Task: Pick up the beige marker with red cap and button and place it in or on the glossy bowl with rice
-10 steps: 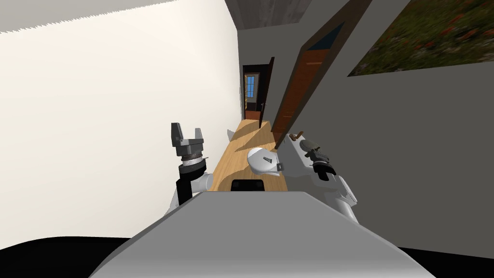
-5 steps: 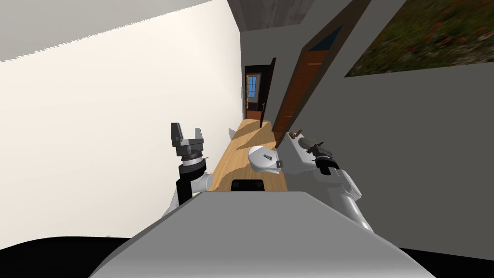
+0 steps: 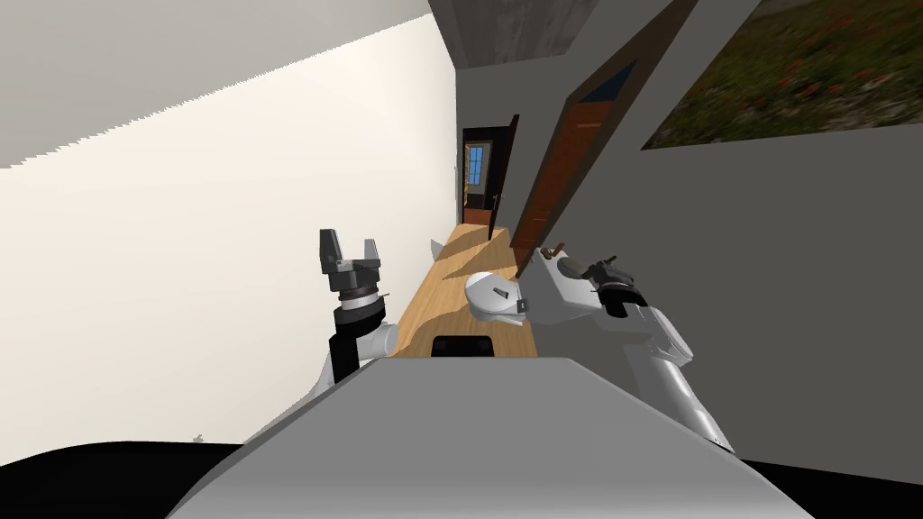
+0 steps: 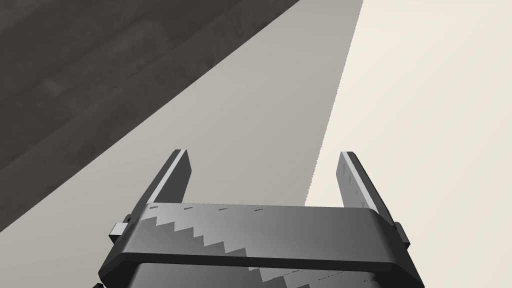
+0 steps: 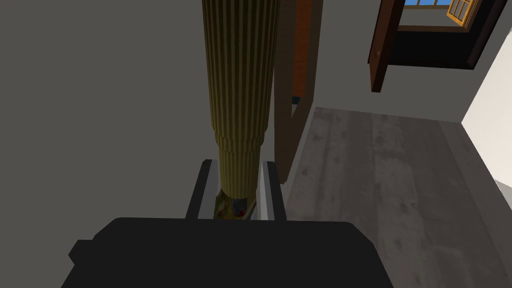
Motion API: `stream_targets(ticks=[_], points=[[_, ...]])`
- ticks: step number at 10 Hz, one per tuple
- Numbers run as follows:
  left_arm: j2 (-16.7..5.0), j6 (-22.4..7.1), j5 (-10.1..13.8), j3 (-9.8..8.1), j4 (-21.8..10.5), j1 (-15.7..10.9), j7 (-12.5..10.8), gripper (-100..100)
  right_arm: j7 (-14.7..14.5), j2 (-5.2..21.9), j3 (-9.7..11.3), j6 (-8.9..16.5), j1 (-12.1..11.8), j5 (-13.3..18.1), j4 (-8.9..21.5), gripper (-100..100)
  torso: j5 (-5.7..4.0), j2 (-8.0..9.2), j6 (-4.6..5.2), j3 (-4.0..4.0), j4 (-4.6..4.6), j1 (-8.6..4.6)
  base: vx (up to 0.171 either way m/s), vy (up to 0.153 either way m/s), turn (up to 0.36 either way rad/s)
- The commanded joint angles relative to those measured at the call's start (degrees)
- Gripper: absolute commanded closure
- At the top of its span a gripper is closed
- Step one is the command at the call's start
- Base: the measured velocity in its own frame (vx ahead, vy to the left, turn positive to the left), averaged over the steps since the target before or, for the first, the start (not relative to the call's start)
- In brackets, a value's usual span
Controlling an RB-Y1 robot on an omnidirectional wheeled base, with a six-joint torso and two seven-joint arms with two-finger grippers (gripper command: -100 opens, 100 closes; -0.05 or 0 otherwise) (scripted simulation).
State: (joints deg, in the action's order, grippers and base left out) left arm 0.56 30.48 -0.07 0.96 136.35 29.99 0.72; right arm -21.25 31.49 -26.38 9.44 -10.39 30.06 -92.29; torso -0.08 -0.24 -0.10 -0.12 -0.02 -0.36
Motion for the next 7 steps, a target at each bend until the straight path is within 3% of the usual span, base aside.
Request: stream_targets(ticks=[1,7], points=[[0.0,0.0,0.0,0.0,0.0,0.0,0.0,0,0.65,1.6,-0.07,1.64,-0.48,-0.82,-0.15,100,0.0,0.0,0.0,0.0,0.0,0.0,0.054,-0.047,0.071],[-0.01,0.0,0.0,-0.01,0.01,0.02,0.0,0,-1.69,7.4,0.03,6.19,-4.53,-6.39,2.59,100,-0.13,-0.76,0.0,-0.49,-0.25,-0.35,0.145,-0.077,0.091]])
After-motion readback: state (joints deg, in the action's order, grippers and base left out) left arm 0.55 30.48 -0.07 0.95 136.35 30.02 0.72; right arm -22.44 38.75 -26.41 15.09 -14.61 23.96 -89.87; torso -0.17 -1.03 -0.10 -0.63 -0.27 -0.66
